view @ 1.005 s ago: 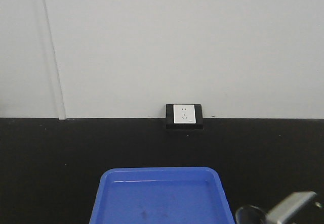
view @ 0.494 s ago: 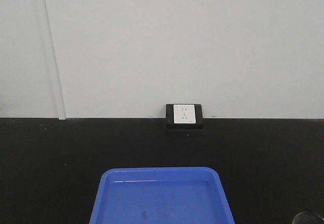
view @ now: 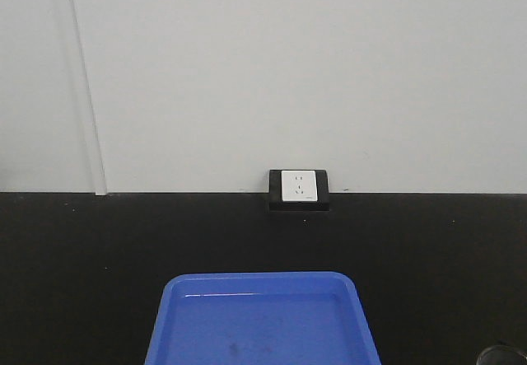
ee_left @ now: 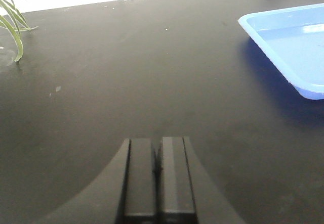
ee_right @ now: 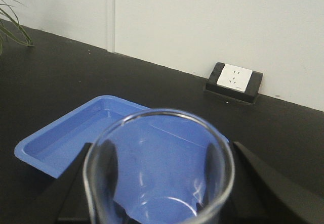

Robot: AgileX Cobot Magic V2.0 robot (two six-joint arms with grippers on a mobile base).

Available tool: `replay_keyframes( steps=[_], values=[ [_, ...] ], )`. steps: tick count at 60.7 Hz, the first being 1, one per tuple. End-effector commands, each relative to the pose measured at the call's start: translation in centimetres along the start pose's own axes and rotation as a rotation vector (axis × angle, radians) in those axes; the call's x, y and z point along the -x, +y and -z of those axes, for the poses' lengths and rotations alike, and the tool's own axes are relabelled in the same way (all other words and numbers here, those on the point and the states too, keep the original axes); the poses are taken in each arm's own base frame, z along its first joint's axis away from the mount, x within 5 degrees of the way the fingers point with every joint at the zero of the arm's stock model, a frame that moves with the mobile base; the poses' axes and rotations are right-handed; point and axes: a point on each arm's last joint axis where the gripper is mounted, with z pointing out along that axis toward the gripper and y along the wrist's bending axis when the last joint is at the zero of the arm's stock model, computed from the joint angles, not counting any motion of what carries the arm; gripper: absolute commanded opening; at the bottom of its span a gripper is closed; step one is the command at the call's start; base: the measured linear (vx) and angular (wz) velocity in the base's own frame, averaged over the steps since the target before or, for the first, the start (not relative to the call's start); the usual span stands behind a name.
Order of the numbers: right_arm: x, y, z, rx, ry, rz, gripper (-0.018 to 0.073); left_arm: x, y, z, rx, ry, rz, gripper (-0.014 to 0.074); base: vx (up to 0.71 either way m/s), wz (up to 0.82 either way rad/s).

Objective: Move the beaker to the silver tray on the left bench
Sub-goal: 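Drive the base away from the blue tray, holding the beaker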

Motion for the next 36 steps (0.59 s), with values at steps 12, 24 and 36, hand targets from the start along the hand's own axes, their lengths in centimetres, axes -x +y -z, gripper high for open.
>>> replay_keyframes(
  steps=[12, 24, 36],
  values=[
    [1.72, 0.16, 0.14, 0.022, -0.100, 0.012, -0.0011, 0.09, -0.07, -0.16, -0.006, -0.064, 0.003, 0.0001, -0.03, -0.08],
    [1.72, 0.16, 0.14, 0.022, -0.100, 0.012, -0.0011, 0.09, -0.07, -0.16, -0.006, -0.064, 0.003, 0.0001, -0.08, -0.20],
    [1.72, 0.16, 0.14, 0.022, -0.100, 0.012, -0.0011, 0.09, -0.07, -0.16, -0.006, -0.064, 0.003, 0.0001, -0.14, -0.26]
  ],
)
